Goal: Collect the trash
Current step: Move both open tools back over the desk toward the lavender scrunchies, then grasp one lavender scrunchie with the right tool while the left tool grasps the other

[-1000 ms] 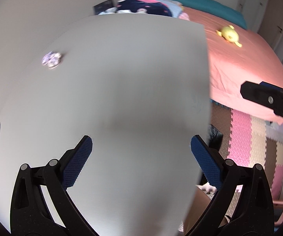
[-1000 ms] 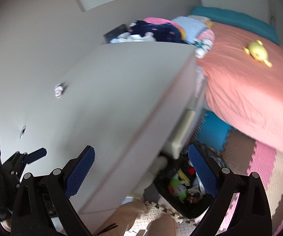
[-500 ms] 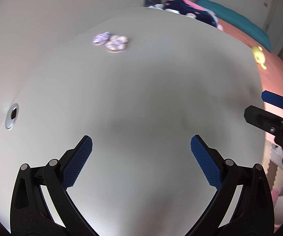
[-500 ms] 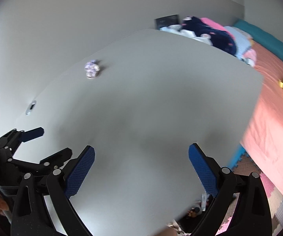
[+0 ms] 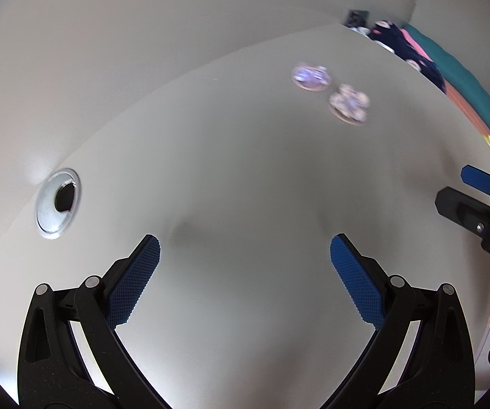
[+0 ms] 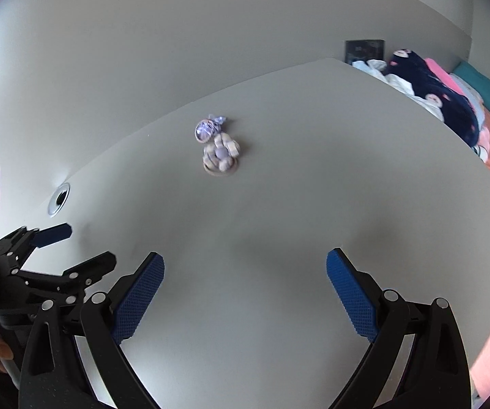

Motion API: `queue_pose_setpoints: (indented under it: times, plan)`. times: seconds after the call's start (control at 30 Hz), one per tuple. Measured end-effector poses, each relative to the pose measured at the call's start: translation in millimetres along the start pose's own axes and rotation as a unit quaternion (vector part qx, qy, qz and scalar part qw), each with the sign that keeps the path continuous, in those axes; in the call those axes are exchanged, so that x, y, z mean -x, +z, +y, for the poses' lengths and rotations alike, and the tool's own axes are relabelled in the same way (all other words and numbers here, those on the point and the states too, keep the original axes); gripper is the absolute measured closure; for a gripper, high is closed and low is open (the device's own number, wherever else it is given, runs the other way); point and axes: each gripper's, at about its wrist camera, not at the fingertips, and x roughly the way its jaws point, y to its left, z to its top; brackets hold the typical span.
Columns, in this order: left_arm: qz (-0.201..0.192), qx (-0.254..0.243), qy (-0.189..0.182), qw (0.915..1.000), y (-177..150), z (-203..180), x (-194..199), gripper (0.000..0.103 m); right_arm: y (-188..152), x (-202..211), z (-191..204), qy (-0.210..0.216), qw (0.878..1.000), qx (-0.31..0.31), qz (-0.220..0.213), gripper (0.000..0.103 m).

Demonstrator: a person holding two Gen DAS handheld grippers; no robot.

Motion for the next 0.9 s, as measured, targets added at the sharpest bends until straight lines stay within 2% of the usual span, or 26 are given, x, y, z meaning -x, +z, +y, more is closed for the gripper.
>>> queue_pose_setpoints:
  times: [0.27, 0.4, 0.47, 0.53, 0.6, 0.67, 0.7, 0.73, 0.83, 0.9]
  plan:
    - [-0.003, 0.031, 0.017, 0.9994, 27, 27, -14, 0.006, 45, -45, 10, -0.003, 1.000, -0.011, 0.012, 0.008]
    - [-0.003, 0.031, 0.024, 0.9992, 41, 28, -20, 0.006, 61, -63, 17, -0.009, 1.000, -0.009, 0.022, 0.015]
    - [-0.002, 0.028, 0.026, 0.9993, 48, 23, -24, 0.006, 68, -71, 18, -0.013, 0.999, -0.014, 0.029, 0.022]
    - [-0.001, 0.028, 0.022, 0.9993, 54, 19, -28, 0.006, 74, -77, 17, -0.013, 0.999, -0.023, 0.034, 0.033]
    - [-0.003, 0.028, 0.017, 0.9995, 59, 15, -31, 0.006, 78, -81, 18, -0.019, 0.999, -0.020, 0.037, 0.035]
    - [-0.003, 0.027, 0.012, 0.9996, 63, 10, -33, 0.006, 81, -82, 23, -0.028, 0.999, -0.003, 0.039, 0.047]
    - [-0.004, 0.027, 0.012, 0.9995, 65, 8, -34, 0.006, 81, -81, 25, -0.034, 0.999, 0.006, 0.040, 0.063]
    - [-0.005, 0.026, 0.011, 0.9996, 68, 6, -35, 0.006, 80, -80, 26, -0.038, 0.998, 0.013, 0.041, 0.072]
    - [-0.007, 0.022, 0.007, 0.9997, 76, -5, -40, 0.006, 80, -75, 19, -0.026, 0.999, -0.006, 0.042, 0.079]
    - [-0.009, 0.019, 0.004, 0.9998, 80, -12, -43, 0.006, 81, -70, 10, -0.037, 0.999, -0.017, 0.033, 0.080]
